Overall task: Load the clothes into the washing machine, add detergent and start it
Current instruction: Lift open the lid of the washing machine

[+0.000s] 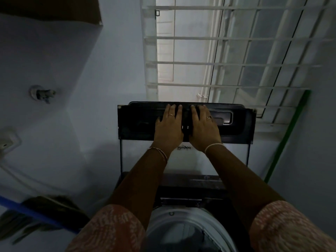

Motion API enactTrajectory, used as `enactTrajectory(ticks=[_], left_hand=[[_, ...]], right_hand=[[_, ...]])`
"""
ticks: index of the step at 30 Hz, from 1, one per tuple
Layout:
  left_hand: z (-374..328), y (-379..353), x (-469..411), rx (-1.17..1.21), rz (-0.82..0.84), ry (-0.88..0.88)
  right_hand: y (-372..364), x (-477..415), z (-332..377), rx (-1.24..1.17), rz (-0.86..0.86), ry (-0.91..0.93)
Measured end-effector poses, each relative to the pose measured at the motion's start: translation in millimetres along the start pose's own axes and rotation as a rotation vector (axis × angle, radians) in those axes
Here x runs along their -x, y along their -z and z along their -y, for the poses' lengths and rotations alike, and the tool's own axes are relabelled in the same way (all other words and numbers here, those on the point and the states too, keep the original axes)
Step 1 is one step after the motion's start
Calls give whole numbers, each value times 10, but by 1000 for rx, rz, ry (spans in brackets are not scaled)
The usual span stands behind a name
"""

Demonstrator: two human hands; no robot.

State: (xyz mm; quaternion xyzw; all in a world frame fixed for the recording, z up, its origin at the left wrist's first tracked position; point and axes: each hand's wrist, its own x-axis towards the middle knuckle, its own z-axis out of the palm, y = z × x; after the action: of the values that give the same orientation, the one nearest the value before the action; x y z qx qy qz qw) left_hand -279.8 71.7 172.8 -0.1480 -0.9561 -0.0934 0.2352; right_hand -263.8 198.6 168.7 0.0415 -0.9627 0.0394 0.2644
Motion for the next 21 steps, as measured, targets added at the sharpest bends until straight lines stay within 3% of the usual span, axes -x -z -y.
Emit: enactTrajectory(ticks=[11,21], left_hand=[[97,-165,-148,-50,37,-44],[147,66,-98,-16,166,-99]], right_hand=[[-150,-114,-62,29,53,8],[72,7,-90,-29,138,55]])
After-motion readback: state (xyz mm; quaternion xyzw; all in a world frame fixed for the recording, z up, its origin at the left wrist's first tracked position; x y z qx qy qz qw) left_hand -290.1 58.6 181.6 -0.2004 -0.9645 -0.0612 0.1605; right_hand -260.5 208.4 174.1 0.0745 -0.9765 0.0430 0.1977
